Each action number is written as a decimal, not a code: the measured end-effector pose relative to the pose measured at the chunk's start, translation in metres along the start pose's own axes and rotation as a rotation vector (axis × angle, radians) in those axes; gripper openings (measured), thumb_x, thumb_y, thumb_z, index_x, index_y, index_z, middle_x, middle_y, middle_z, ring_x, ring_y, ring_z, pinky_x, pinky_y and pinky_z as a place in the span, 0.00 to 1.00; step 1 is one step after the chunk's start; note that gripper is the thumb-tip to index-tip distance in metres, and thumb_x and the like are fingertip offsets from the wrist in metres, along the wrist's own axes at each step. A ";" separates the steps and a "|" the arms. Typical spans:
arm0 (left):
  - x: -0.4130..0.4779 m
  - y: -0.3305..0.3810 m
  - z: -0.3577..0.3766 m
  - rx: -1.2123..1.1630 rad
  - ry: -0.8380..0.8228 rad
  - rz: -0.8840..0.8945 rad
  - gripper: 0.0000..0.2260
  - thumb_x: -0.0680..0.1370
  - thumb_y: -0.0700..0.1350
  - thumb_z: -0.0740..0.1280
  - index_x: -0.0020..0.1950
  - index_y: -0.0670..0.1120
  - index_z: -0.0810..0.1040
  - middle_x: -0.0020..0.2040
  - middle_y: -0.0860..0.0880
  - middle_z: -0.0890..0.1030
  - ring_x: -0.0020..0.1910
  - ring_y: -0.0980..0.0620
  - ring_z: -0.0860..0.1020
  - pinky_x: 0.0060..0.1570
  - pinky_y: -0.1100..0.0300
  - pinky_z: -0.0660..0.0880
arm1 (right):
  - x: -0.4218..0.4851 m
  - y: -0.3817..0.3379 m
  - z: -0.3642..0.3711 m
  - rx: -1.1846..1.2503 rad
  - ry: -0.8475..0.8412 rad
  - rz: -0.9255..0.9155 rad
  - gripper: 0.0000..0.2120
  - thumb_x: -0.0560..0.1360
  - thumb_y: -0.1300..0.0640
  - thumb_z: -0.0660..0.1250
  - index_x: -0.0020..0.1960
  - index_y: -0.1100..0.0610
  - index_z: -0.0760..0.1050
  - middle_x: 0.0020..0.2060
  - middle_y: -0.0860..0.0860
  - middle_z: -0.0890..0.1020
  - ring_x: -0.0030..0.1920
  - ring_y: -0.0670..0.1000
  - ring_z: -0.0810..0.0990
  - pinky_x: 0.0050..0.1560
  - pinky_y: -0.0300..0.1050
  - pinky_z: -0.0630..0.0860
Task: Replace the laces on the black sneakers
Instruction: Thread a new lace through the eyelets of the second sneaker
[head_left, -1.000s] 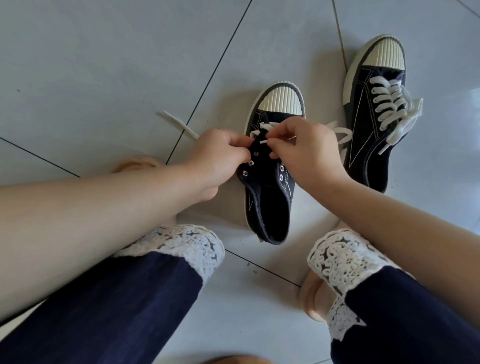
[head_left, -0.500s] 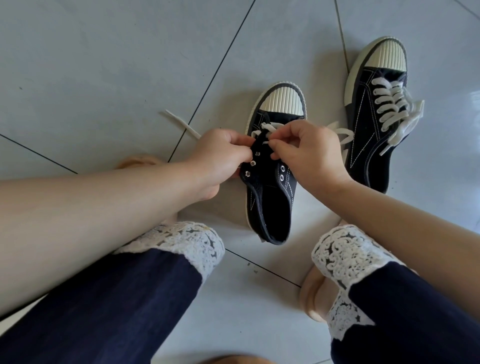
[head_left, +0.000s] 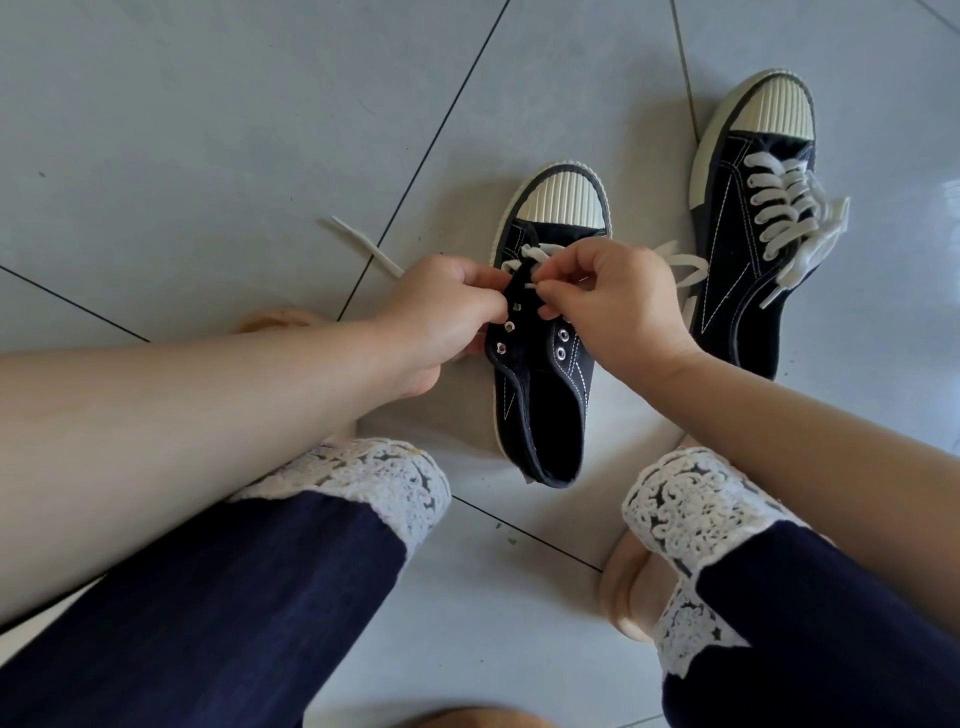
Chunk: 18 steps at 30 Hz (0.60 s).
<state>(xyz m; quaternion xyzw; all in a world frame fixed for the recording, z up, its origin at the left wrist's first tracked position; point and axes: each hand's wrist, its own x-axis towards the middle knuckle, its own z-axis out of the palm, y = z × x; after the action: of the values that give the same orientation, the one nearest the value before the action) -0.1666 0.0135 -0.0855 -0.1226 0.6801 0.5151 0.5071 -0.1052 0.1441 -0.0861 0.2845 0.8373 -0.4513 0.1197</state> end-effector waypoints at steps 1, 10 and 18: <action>0.000 0.000 0.000 -0.004 -0.003 -0.005 0.12 0.73 0.31 0.62 0.45 0.46 0.78 0.36 0.49 0.79 0.28 0.58 0.77 0.24 0.69 0.69 | 0.001 -0.001 0.000 -0.024 -0.005 -0.004 0.07 0.71 0.64 0.68 0.39 0.53 0.76 0.28 0.39 0.77 0.29 0.35 0.77 0.39 0.25 0.71; -0.003 0.000 -0.001 -0.073 -0.015 -0.018 0.15 0.73 0.30 0.61 0.46 0.49 0.78 0.38 0.49 0.81 0.30 0.58 0.78 0.29 0.66 0.74 | 0.002 -0.004 0.002 -0.211 -0.018 -0.072 0.03 0.72 0.62 0.67 0.44 0.57 0.79 0.34 0.47 0.79 0.44 0.53 0.81 0.49 0.49 0.75; -0.005 -0.002 -0.001 -0.078 -0.035 0.002 0.15 0.73 0.30 0.61 0.44 0.50 0.79 0.36 0.49 0.81 0.29 0.59 0.79 0.29 0.68 0.74 | -0.001 -0.004 0.004 -0.082 0.019 -0.030 0.07 0.68 0.62 0.70 0.40 0.52 0.75 0.30 0.41 0.78 0.37 0.47 0.81 0.48 0.48 0.77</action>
<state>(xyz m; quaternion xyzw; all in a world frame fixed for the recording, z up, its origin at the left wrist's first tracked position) -0.1639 0.0105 -0.0826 -0.1325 0.6504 0.5440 0.5133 -0.1072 0.1387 -0.0852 0.2709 0.8604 -0.4156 0.1164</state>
